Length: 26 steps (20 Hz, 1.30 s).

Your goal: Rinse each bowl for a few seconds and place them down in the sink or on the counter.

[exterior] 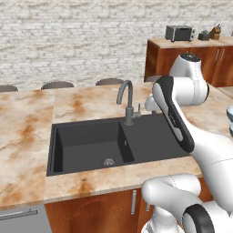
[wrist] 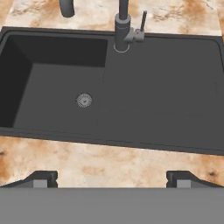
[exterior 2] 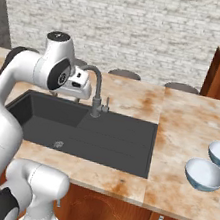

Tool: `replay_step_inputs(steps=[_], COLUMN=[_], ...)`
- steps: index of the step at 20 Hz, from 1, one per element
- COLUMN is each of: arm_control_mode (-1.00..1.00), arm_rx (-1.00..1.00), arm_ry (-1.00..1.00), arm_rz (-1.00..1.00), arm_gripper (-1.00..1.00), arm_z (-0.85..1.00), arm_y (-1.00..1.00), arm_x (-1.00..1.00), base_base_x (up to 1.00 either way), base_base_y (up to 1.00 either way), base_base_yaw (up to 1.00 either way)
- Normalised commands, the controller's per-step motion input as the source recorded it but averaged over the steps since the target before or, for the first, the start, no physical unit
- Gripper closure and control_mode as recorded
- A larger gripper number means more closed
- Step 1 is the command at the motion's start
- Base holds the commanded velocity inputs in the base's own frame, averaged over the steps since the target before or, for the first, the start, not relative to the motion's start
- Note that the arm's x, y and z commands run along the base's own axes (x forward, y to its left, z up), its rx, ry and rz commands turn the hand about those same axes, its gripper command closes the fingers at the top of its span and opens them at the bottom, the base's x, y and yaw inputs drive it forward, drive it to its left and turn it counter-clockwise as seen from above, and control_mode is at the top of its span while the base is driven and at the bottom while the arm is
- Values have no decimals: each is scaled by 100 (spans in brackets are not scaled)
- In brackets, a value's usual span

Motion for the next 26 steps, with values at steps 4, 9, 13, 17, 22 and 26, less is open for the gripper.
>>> replay_step_inputs(steps=[4,9,13,17,22,26], arm_control_mode=[-100,-100,-100,100,100,100], arm_rx=[0,0,0,0,0,0], arm_ry=[0,0,0,0,0,0], arm_rz=[0,-1,-2,0,0,0], arm_gripper=[-100,-100,-100,-100,-100,-100], arm_z=[5,7,7,0,0,0], arm_y=[-3,0,1,0,0,0], arm_x=[-24,-23,-24,0,0,0], base_base_x=[0,0,0,-12,0,3], base_base_y=[0,0,0,-15,-32,-34], base_base_yaw=[0,0,0,-1,0,0])
